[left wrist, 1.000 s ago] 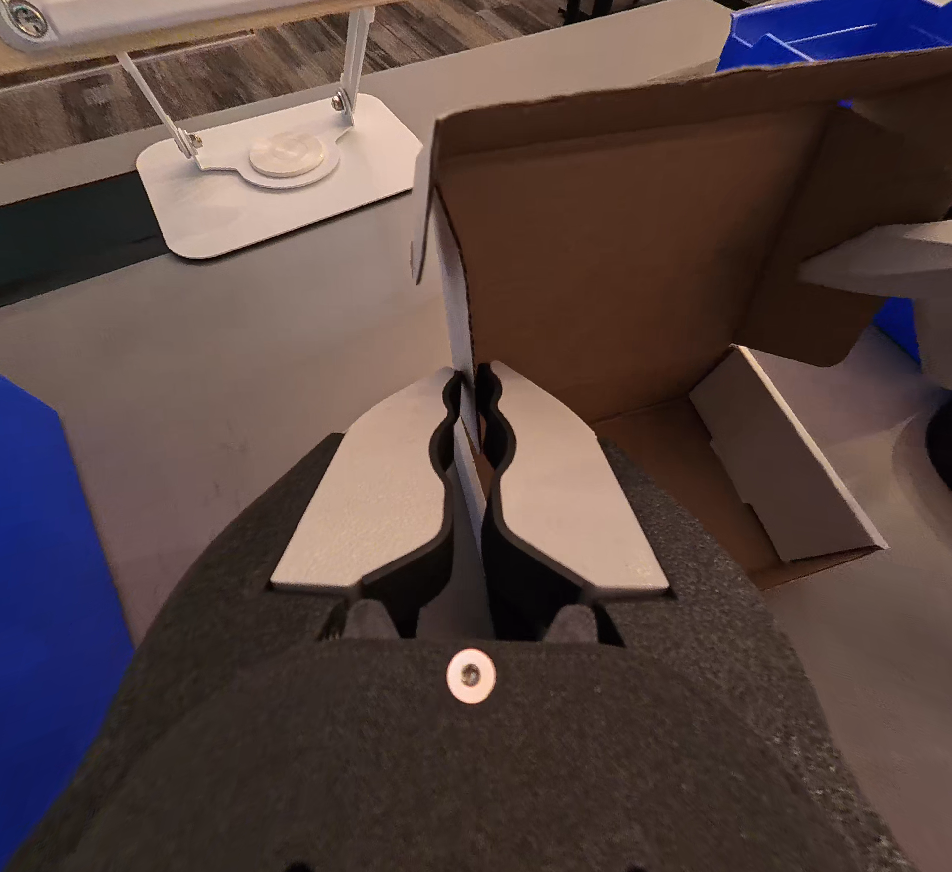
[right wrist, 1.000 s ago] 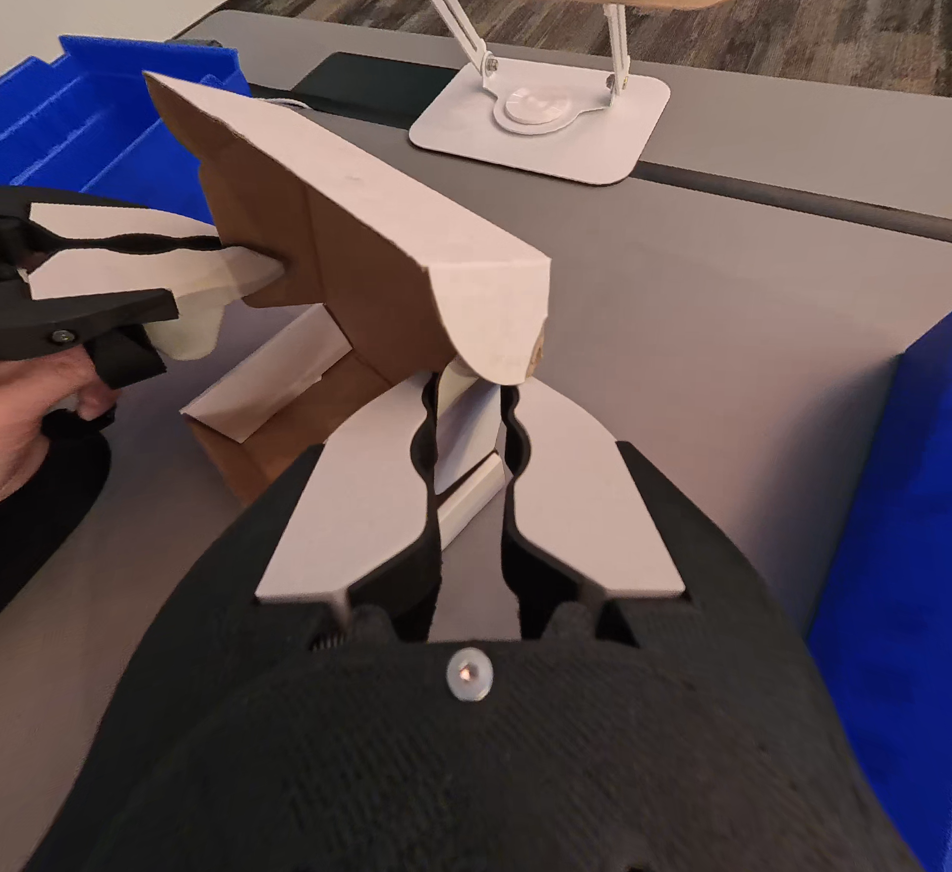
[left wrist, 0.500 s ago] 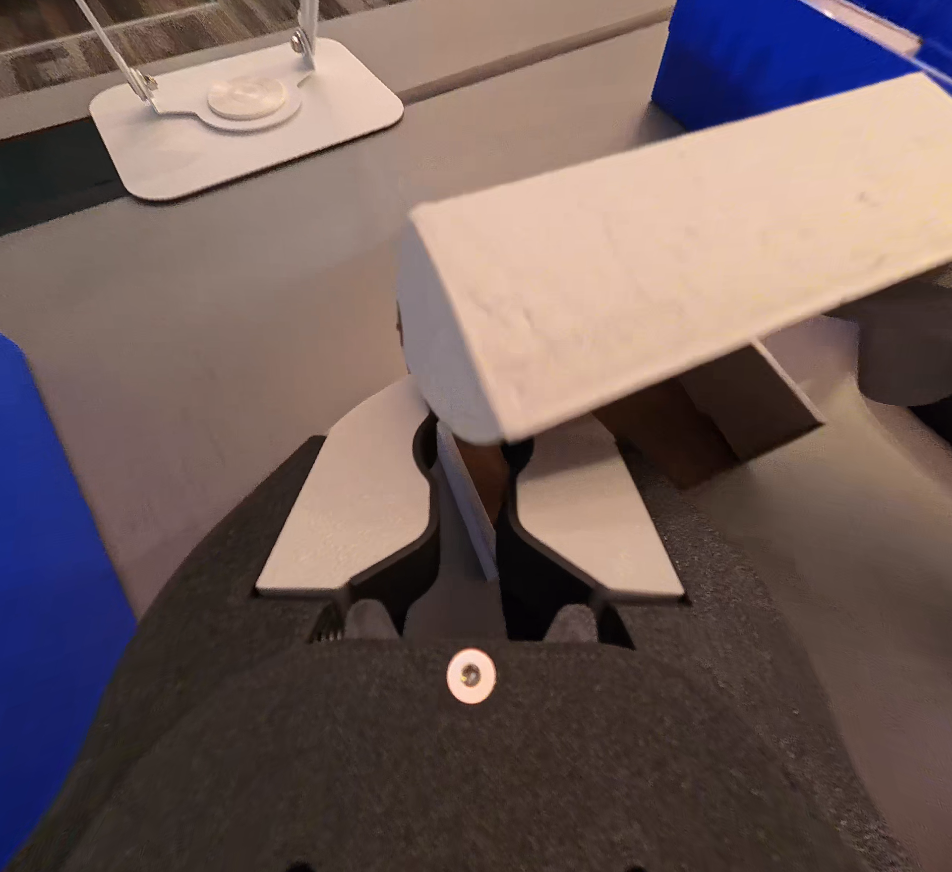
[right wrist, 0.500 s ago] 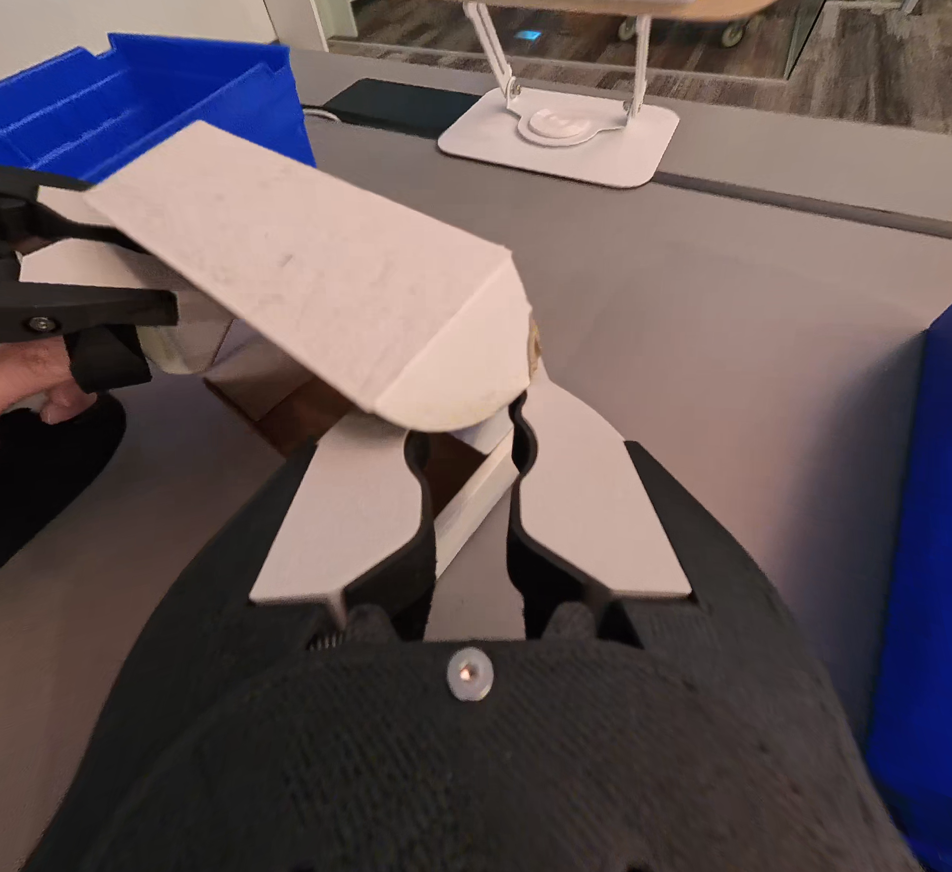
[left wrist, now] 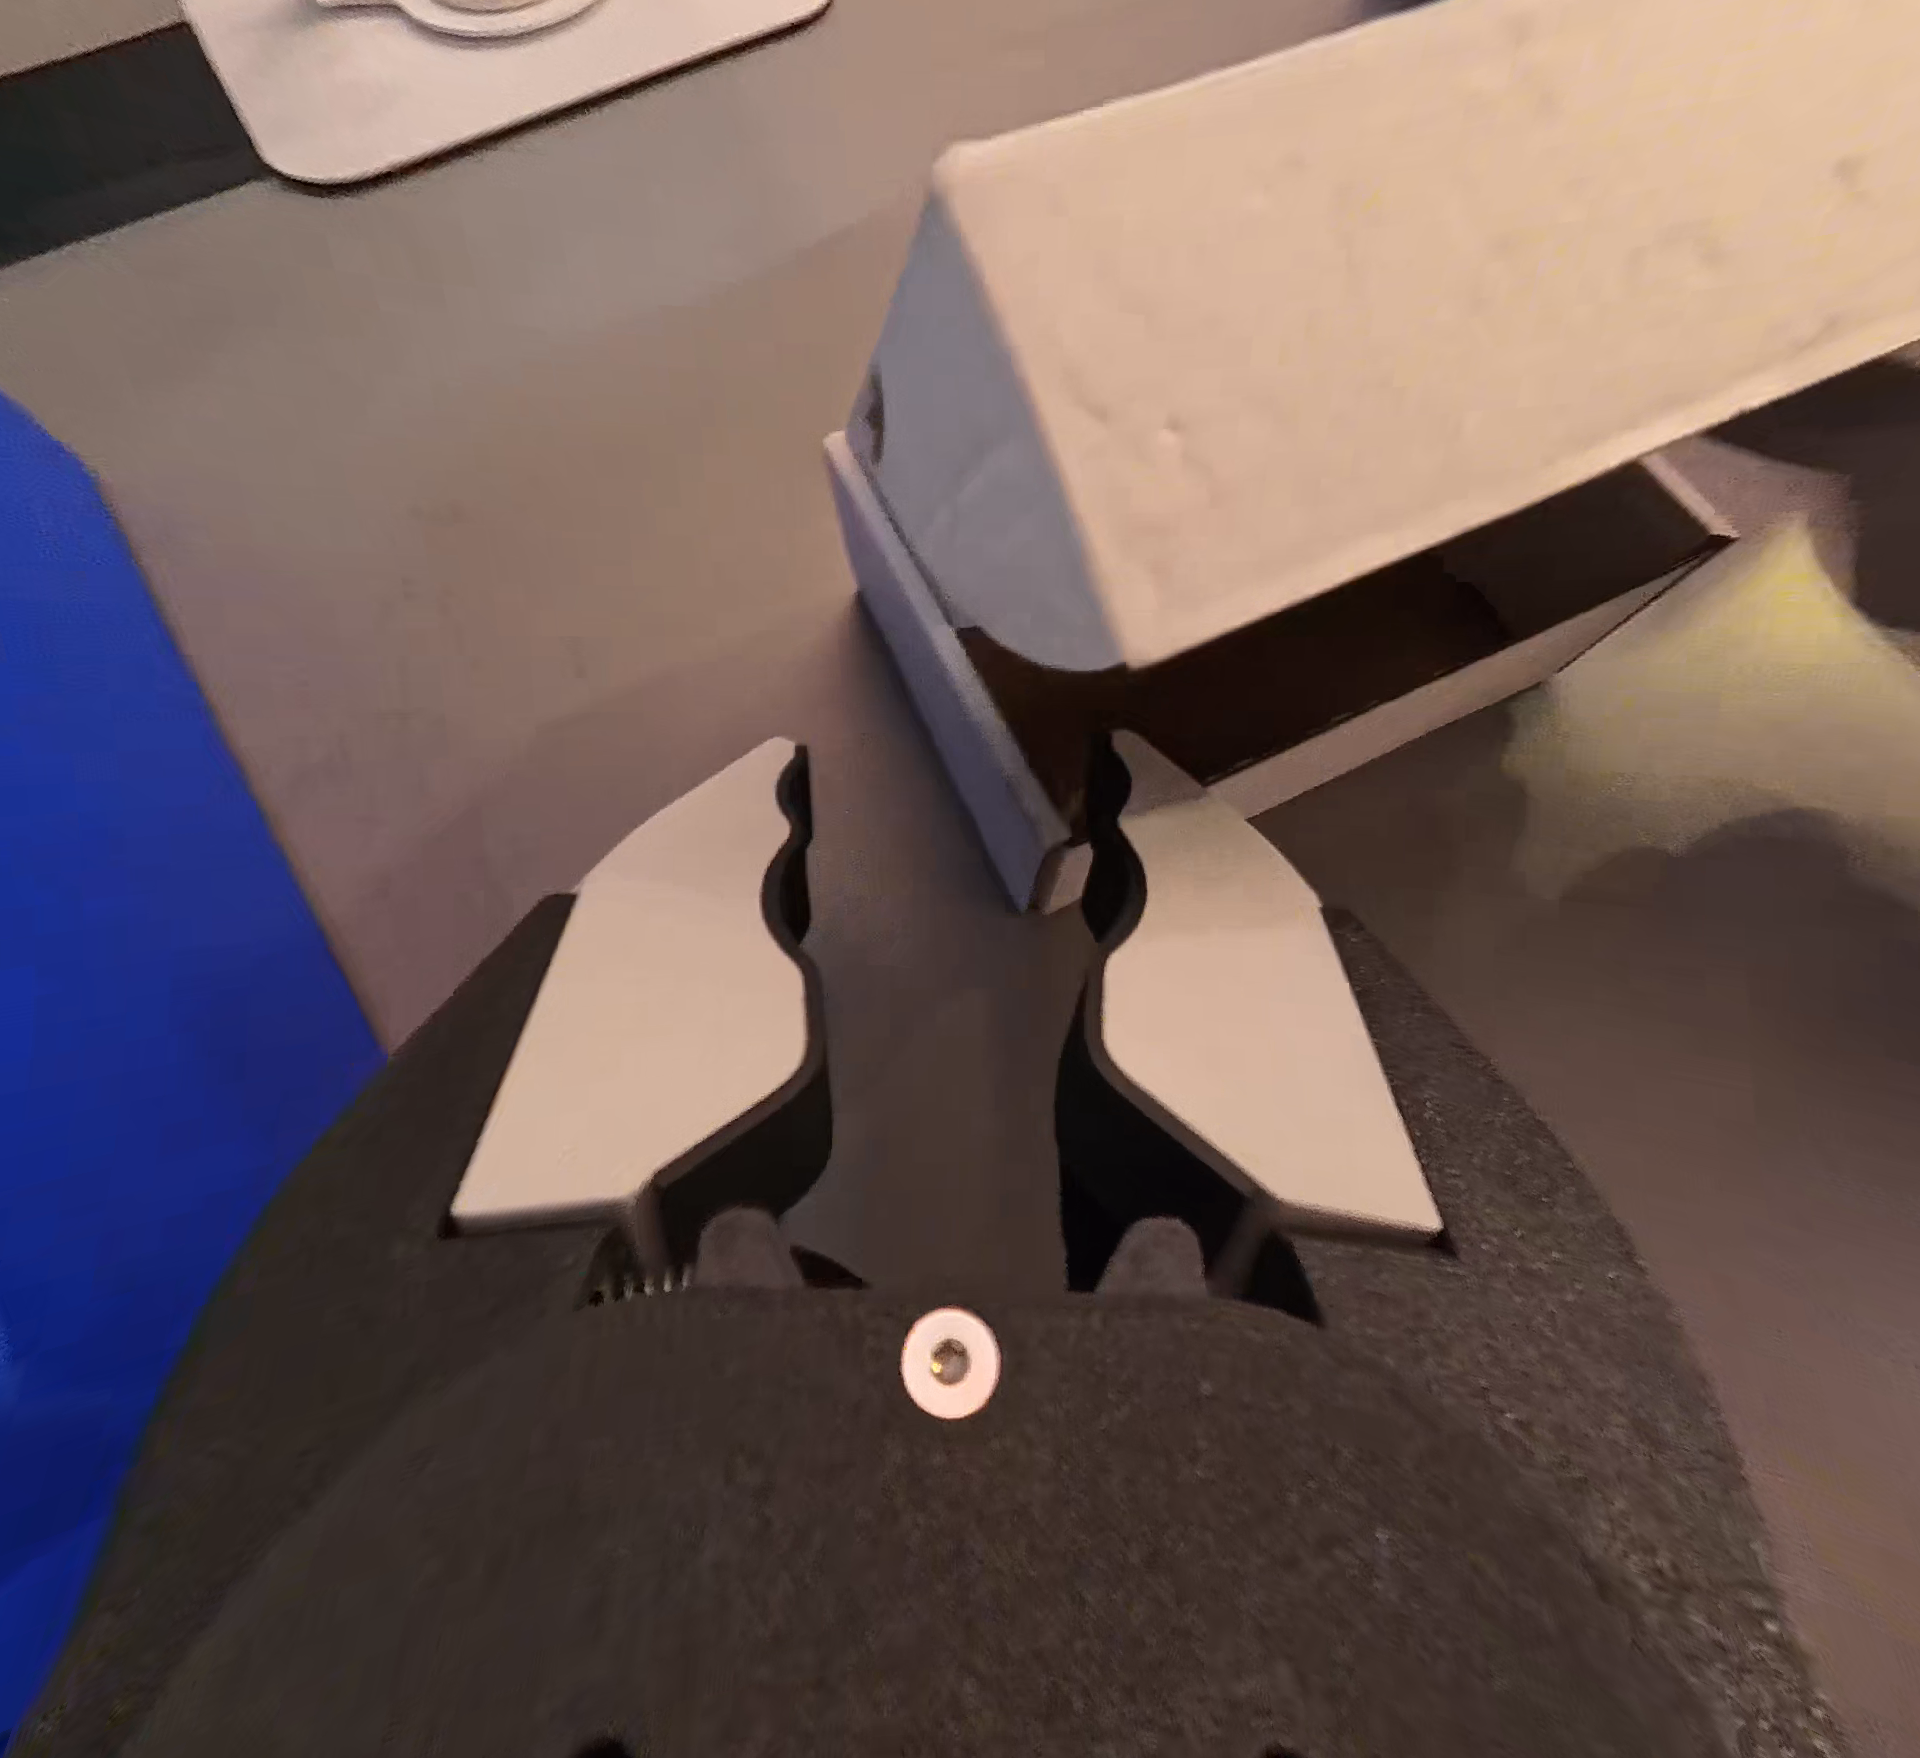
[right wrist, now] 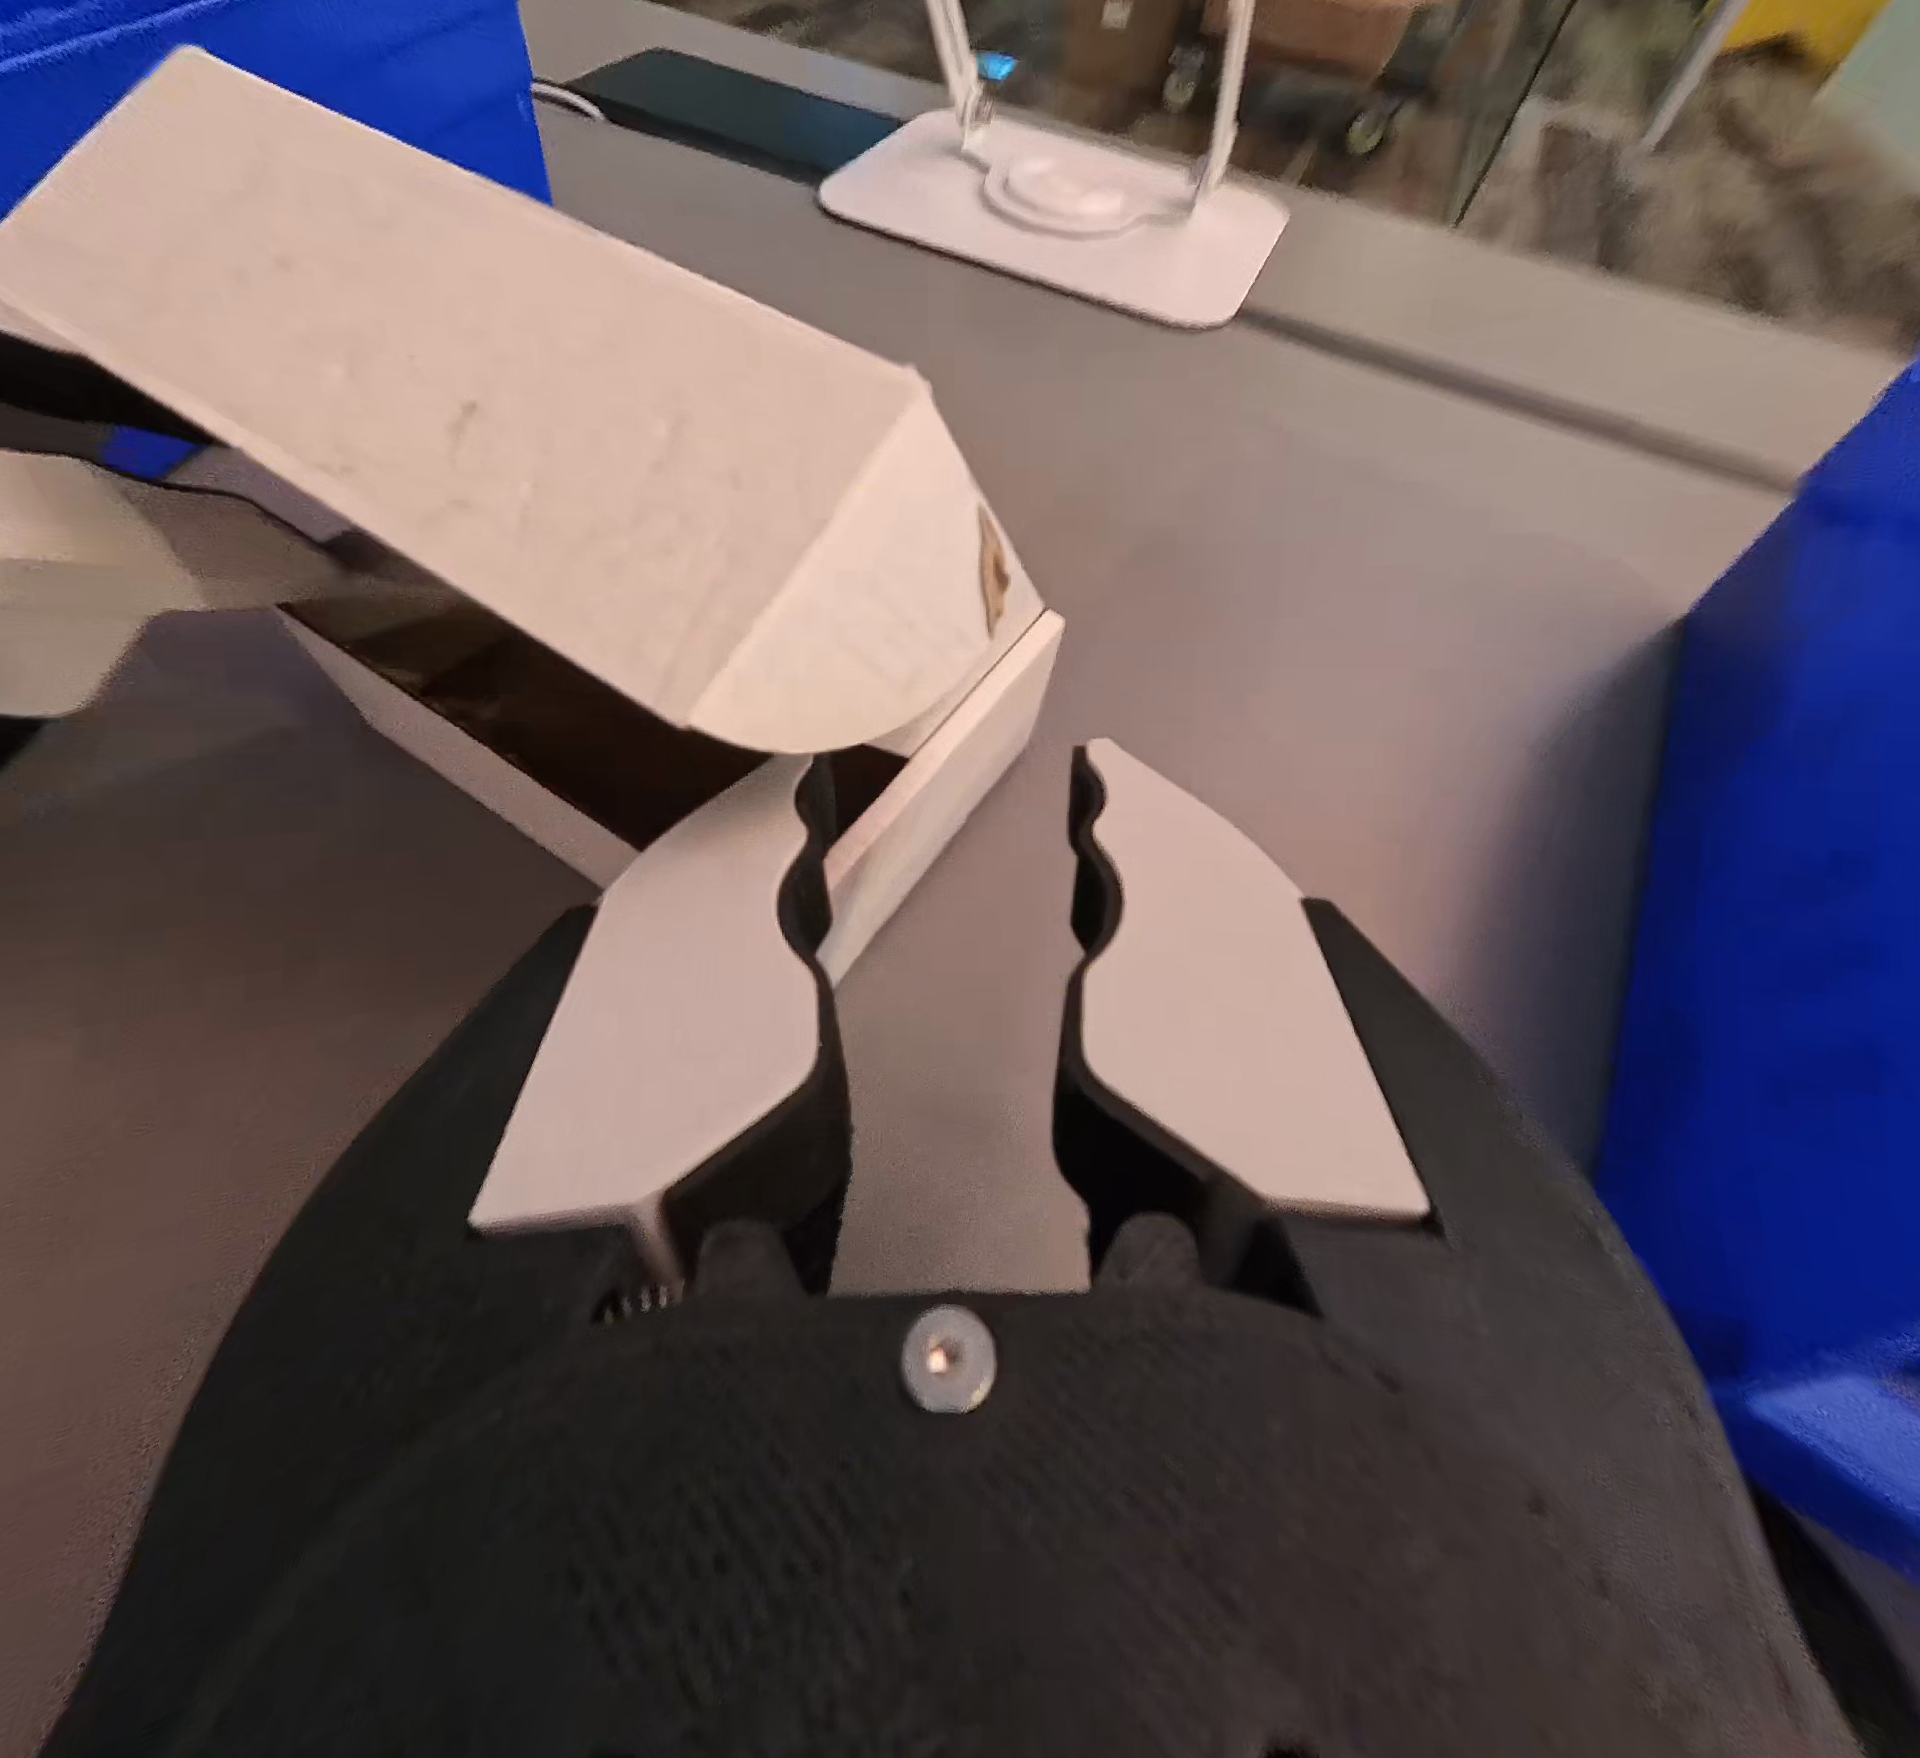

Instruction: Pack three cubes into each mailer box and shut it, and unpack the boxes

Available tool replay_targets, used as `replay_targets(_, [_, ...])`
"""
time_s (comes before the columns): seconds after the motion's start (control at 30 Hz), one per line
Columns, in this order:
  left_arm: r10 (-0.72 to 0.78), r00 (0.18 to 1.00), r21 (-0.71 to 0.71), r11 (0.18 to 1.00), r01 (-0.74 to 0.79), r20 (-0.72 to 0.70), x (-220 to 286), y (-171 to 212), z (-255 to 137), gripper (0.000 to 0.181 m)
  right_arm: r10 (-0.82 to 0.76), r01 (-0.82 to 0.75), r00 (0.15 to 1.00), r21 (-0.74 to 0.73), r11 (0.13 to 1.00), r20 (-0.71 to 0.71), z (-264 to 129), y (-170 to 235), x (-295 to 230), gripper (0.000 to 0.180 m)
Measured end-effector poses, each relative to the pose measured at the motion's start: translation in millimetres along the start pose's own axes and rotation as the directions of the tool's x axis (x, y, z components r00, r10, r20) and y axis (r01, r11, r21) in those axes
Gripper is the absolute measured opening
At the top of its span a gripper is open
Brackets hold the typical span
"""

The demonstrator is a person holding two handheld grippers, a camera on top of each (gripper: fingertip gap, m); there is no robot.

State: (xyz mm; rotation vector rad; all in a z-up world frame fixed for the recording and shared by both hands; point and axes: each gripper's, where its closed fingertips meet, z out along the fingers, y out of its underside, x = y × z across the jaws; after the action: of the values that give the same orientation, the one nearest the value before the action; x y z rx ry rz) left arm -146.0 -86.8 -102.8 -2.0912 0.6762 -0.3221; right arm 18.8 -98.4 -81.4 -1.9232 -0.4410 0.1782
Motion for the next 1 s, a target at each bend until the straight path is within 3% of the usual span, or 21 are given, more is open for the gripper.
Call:
replay_targets(0.1, [0.052, 0.998, 0.042, 0.998, -0.054, 0.046, -3.4, -8.9, -4.8, 0.052, -0.193, 0.197, 0.977, 0.043, 0.979, -0.087, -9.8, -13.5, -0.4, 0.045])
replay_targets(0.2, [0.102, 0.991, 0.074, 0.991, -0.109, 0.09, -3.1, -20.1, -6.0, 0.05, -0.385, 0.407, 0.894, 0.057, 0.912, -0.228, -16.9, -26.3, 0.0, 0.043])
replay_targets(0.33, [0.153, 0.983, 0.145, 0.975, -0.167, 0.106, 4.8, -35.5, -11.4, 0.05, -0.481, 0.511, 0.839, 0.064, 0.857, -0.254, -15.3, -28.7, -12.4, 0.037])
replay_targets(0.57, [0.289, 0.935, 0.182, 0.927, -0.327, 0.207, 13.1, -46.5, -20.3, 0.023, -0.389, 0.413, 0.899, 0.098, 0.905, -0.2, -19.2, -31.4, -16.5, 0.014])
replay_targets(0.77, [0.176, 0.984, 0.152, 0.972, -0.18, 0.039, 25.1, -31.8, -22.0, 0.022, -0.228, 0.23, 0.973, 0.044, 0.972, -0.045, -25.9, -14.5, -27.1, 0.014])
replay_targets(1.0, [0.034, 0.989, 0.042, 0.999, -0.028, -0.145, 40.2, -5.7, -30.7, 0.018, -0.091, 0.103, 0.991, -0.128, 0.986, 0.099, -35.9, 10.7, -42.6, 0.014])
